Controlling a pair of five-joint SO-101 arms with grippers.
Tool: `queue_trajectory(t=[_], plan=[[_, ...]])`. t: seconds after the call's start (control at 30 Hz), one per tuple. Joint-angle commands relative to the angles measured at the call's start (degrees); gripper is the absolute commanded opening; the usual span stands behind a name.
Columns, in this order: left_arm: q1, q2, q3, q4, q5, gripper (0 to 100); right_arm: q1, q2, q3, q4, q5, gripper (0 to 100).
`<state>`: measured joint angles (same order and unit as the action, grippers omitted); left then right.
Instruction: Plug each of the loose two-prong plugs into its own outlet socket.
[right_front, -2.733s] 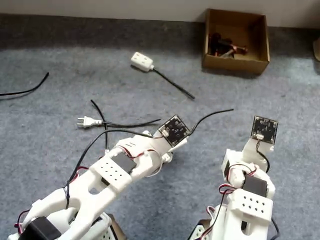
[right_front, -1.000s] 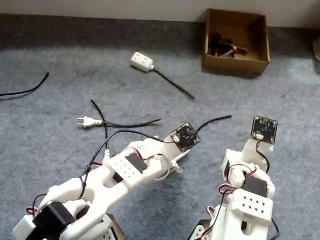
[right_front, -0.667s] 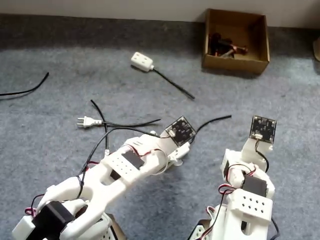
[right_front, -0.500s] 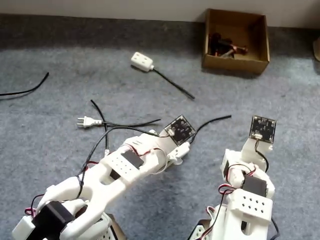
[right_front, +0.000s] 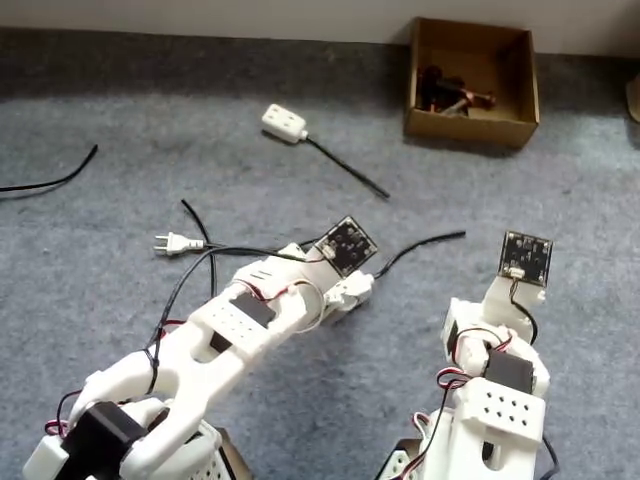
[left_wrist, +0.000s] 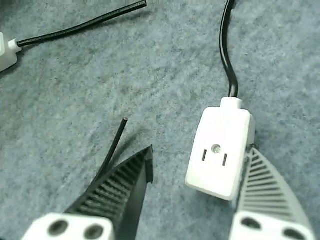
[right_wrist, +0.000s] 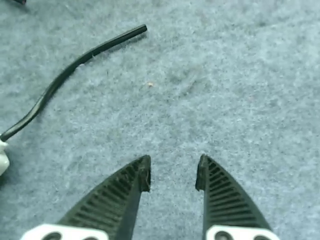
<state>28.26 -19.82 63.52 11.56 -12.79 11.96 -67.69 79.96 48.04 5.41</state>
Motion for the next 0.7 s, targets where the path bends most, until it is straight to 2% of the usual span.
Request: queue_trajectory(t=[0.0,0.67], plan=[[-1.45,-2.15,-0.48,-1.76,-0.53,27,-0.57,-1.19,-0.66,-1.10,0.62,15.4],[-10.33,-2.07,-4.70,-1.93,-0.62,27,-0.66,-1.19,-0.66,-1.10,0.62,15.4]])
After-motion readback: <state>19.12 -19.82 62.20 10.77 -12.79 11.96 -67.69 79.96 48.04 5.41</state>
